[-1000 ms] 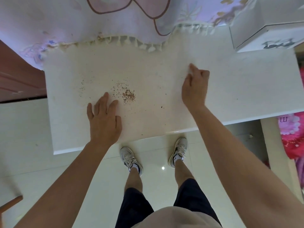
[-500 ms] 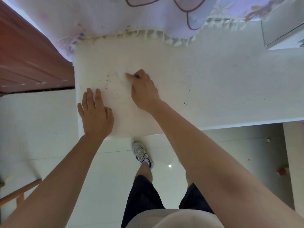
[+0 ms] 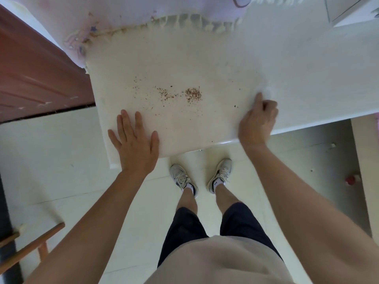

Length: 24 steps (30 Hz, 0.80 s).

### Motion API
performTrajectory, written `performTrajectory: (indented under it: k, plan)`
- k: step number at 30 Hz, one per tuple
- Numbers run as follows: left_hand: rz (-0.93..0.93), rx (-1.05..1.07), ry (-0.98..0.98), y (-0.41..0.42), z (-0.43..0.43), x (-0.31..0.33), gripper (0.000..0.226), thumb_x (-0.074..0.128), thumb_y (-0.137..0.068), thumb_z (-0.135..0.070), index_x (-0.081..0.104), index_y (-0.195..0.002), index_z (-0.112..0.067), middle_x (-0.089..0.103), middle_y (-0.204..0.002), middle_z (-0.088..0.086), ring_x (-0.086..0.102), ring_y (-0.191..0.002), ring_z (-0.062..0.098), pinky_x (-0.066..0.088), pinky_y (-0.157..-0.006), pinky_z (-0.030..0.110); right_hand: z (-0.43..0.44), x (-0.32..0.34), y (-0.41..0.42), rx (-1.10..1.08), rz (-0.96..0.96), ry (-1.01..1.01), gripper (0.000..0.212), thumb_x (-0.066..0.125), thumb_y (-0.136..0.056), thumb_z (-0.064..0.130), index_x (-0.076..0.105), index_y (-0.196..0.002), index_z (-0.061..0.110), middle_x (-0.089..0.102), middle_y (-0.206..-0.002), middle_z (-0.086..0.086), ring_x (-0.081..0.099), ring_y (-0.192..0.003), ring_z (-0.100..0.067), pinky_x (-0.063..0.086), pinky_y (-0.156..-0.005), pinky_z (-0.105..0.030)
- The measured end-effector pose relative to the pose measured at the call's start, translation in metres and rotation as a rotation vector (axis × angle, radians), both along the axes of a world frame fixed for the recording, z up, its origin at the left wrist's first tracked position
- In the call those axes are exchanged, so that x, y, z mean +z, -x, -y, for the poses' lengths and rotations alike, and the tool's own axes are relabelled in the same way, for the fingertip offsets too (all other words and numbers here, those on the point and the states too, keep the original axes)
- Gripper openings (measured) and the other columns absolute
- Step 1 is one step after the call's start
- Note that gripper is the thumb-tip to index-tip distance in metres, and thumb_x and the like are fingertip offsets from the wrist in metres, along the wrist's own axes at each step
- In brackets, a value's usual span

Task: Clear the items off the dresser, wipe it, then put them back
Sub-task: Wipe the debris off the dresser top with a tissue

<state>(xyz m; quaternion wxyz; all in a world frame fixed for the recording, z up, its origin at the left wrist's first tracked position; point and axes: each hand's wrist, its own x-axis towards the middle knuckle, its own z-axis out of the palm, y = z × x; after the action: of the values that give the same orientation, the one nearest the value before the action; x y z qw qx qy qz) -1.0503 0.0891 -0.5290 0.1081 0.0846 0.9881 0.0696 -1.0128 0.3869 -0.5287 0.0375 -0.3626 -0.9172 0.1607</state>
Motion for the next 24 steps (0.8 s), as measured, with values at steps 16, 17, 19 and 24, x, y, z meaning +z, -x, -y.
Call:
performTrajectory:
  k: [16, 17, 19, 24]
  plan:
    - [0.020, 0.157, 0.026, -0.025, 0.004, 0.021, 0.065, 0.035, -0.099, -0.042, 0.018, -0.151, -0.007, 0.011, -0.157, 0.025, 0.012, -0.145, 0.040, 0.019, -0.111, 0.063, -0.020, 0.023, 0.001, 0.165, -0.115, 0.176, 0.043, 0.042, -0.097, 0.006, 0.048, -0.140, 0.009, 0.045, -0.126, -0.018, 0.054, -0.105, -0.035, 0.046, -0.087, -0.040]
    - [0.022, 0.163, 0.019, -0.027, 0.002, 0.020, 0.065, 0.036, -0.099, -0.042, 0.018, -0.151, -0.006, 0.011, -0.157, 0.025, 0.012, -0.145, 0.039, 0.020, -0.111, 0.063, -0.031, 0.020, -0.008, 0.130, -0.085, 0.150, 0.044, 0.042, -0.097, 0.005, 0.047, -0.141, 0.008, 0.044, -0.126, -0.019, 0.052, -0.105, -0.037, 0.045, -0.087, -0.041]
    - [0.029, 0.186, 0.013, -0.033, 0.000, 0.018, 0.064, 0.036, -0.099, -0.041, 0.019, -0.150, -0.006, 0.011, -0.157, 0.025, 0.014, -0.145, 0.040, 0.021, -0.111, 0.062, -0.034, 0.014, -0.023, 0.106, -0.018, 0.118, 0.047, 0.042, -0.096, 0.005, 0.043, -0.143, 0.006, 0.044, -0.126, -0.022, 0.049, -0.105, -0.039, 0.042, -0.091, -0.043]
    - [0.055, 0.233, 0.001, -0.045, 0.003, 0.021, 0.064, 0.035, -0.100, -0.041, 0.018, -0.152, -0.007, 0.008, -0.158, 0.023, 0.011, -0.146, 0.038, 0.020, -0.115, 0.056, 0.042, 0.012, -0.023, 0.382, 0.018, 0.167, 0.054, 0.046, -0.093, 0.002, 0.037, -0.146, -0.002, 0.047, -0.123, -0.025, 0.049, -0.102, -0.040, 0.038, -0.091, -0.043]
